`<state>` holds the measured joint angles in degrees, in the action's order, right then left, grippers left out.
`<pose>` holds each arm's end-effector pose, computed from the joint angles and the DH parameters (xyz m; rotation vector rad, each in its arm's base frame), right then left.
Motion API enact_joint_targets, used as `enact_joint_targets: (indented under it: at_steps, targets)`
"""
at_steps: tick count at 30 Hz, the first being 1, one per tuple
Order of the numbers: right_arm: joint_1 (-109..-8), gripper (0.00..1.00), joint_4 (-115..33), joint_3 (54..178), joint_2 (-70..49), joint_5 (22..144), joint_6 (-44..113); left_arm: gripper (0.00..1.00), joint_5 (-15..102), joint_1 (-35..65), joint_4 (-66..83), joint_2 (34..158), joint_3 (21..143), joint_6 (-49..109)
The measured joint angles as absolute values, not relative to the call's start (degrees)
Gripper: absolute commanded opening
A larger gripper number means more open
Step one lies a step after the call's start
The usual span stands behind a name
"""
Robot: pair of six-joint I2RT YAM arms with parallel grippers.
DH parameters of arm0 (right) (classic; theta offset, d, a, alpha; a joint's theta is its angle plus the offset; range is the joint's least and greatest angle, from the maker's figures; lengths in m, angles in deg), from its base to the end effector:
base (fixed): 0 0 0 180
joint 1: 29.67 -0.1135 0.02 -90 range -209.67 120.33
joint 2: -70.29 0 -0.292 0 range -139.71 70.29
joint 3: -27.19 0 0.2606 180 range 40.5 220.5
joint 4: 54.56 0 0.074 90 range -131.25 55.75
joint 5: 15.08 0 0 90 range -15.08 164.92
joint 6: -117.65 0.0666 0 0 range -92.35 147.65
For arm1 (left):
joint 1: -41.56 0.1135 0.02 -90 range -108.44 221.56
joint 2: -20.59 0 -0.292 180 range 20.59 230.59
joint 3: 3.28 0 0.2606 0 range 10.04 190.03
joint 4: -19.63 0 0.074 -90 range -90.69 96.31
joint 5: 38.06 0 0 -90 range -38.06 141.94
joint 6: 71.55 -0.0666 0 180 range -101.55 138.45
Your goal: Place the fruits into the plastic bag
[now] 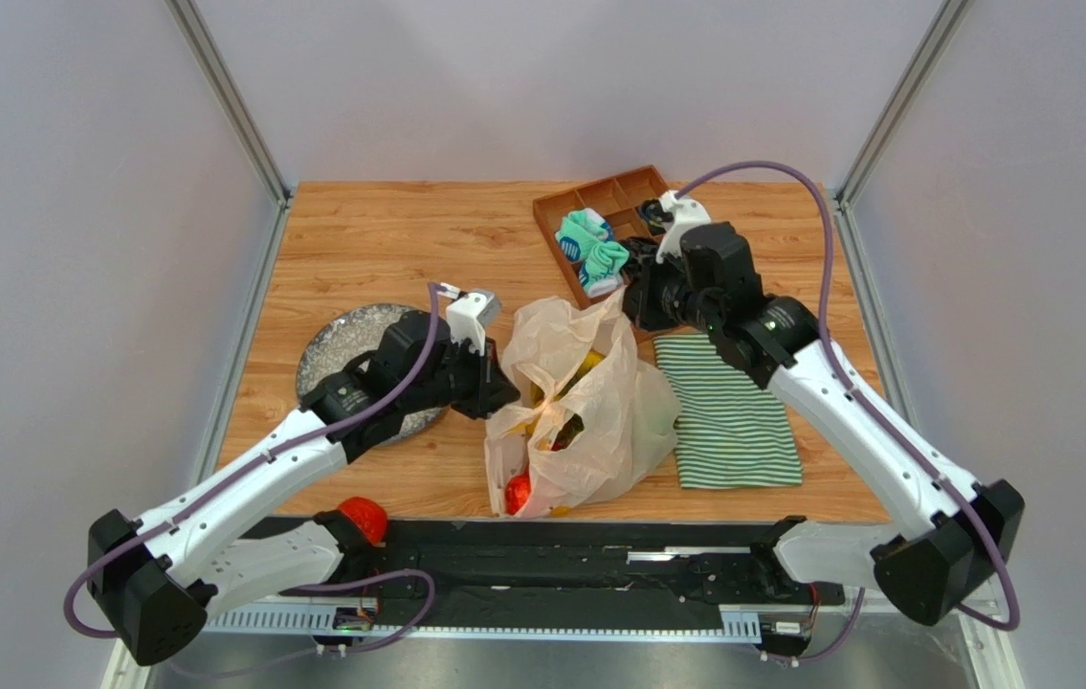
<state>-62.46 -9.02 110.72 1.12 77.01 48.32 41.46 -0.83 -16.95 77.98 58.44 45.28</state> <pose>0.2415 0.1585 0.3783 -0.2515 2.1573 0.5860 0.1694 -0.1711 0.3047 0.4189 2.2221 -0.8778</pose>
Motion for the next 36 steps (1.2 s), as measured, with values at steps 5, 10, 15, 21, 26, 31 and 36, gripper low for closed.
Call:
enact_joint_targets:
  at_steps: [5, 10, 15, 21, 26, 31, 36]
  targets:
    - [-62.5, 0.6, -7.6, 119.8, -8.4, 78.0, 45.8, 0.0, 40.0, 1.3, -15.5, 75.5, 58.4, 48.5]
    - [-62.8, 0.92, -3.8, 125.8, -9.2, 79.1, 44.1, 0.0, 38.6, 5.3, -13.9, 75.0, 58.4, 52.6]
    - [-63.8, 0.93, 1.0, 125.9, 2.1, 79.0, 43.9, 0.0, 37.0, 7.6, -12.5, 76.3, 58.4, 55.8]
    - [-65.3, 0.93, 2.3, 111.2, 23.9, 85.4, 47.8, 0.0, 35.6, 7.9, -11.4, 76.9, 58.4, 57.3]
    - [-72.7, 0.94, 2.8, 96.0, 29.8, 88.3, 55.2, 0.0, 35.4, 8.4, -11.1, 77.0, 58.0, 57.6]
    - [-86.2, 0.88, 2.4, 87.8, 28.9, 83.0, 61.6, 0.0, 35.3, 8.7, -11.0, 77.4, 57.4, 57.8]
    - [-93.5, 0.83, -2.0, 88.0, 23.6, 75.5, 64.1, 0.0, 35.3, 9.1, -11.1, 77.5, 57.4, 57.8]
